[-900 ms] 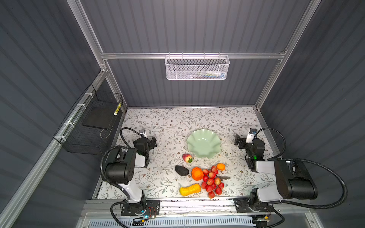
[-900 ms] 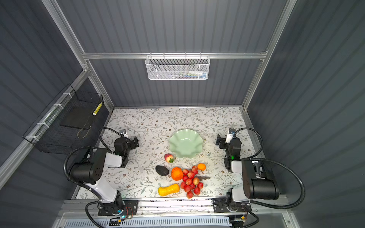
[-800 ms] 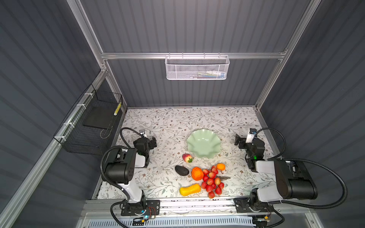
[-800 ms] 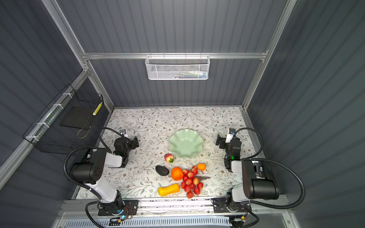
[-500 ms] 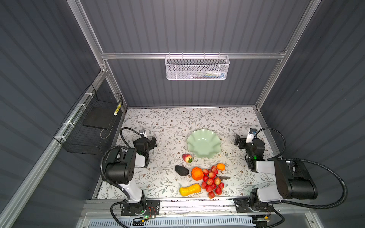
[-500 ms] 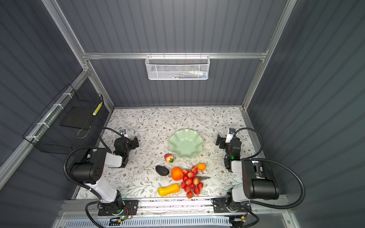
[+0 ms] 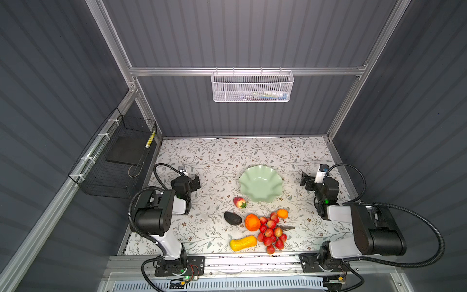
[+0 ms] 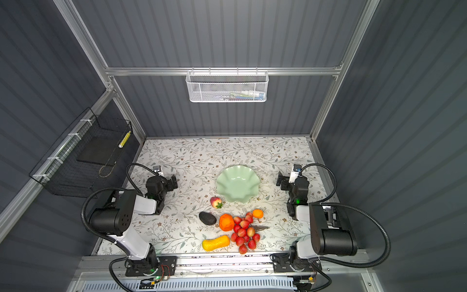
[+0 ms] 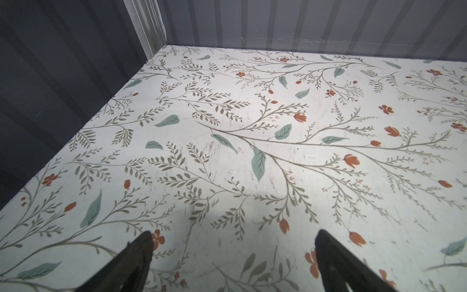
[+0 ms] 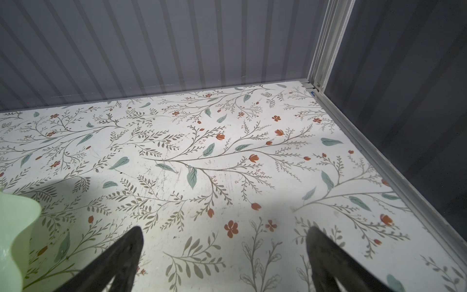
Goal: Place and organize the fake fruits in the fruit bowl
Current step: 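Move the right gripper toward the small orange tangerine beside the bowl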
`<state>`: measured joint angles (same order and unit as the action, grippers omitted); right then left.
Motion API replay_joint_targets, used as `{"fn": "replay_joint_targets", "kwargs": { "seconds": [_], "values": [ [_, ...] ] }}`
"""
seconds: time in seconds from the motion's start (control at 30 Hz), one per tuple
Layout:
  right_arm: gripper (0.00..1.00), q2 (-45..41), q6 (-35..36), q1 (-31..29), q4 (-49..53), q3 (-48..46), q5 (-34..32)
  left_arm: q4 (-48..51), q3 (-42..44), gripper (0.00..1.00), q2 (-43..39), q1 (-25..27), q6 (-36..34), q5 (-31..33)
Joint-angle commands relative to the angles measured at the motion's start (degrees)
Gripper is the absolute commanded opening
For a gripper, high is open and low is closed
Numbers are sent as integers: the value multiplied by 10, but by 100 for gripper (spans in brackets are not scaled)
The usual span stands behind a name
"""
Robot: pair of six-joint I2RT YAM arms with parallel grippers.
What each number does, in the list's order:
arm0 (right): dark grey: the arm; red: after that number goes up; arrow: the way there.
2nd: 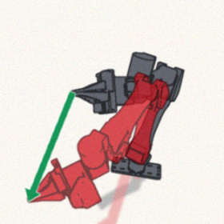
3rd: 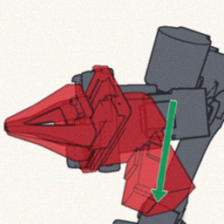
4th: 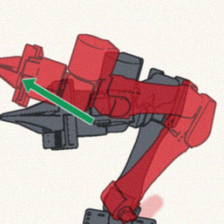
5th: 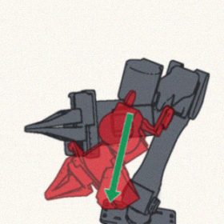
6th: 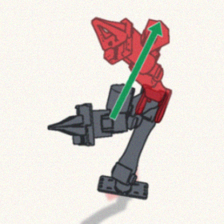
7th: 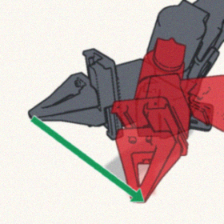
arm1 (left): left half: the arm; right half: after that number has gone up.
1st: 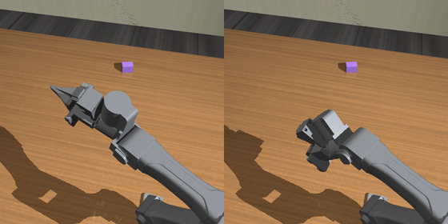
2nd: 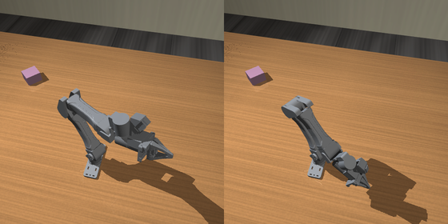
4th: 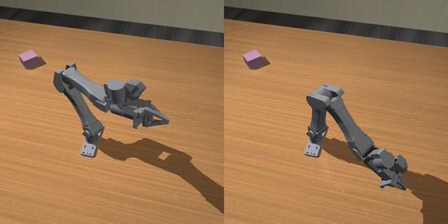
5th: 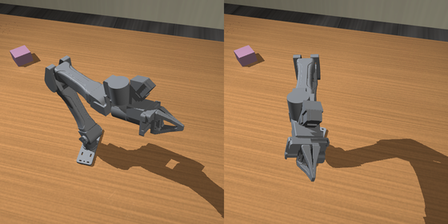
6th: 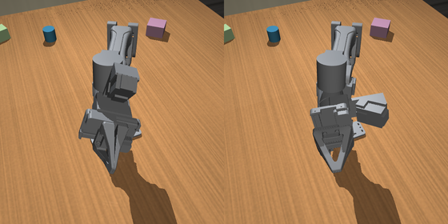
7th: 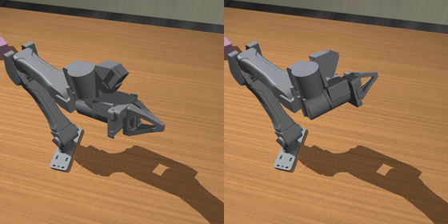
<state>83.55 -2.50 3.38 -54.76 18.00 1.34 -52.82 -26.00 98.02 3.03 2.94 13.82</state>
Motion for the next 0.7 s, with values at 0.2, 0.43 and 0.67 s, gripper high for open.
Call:
{"fn": "replay_joint_targets", "kwargs": {
  "seconds": [0.2, 0.43, 0.67],
  "values": [
    [99, -153, -107, -17, 379, 156, -94, 311, -93, 100, -170, 11, 82, 40],
    [99, -190, -228, 6, 435, 161, 38, 352, -81, 100, -353, 11, 208, 1],
    [97, -238, -238, -77, 715, 230, 61, 460, -125, 100, -380, 11, 198, -60]
  ]
}}
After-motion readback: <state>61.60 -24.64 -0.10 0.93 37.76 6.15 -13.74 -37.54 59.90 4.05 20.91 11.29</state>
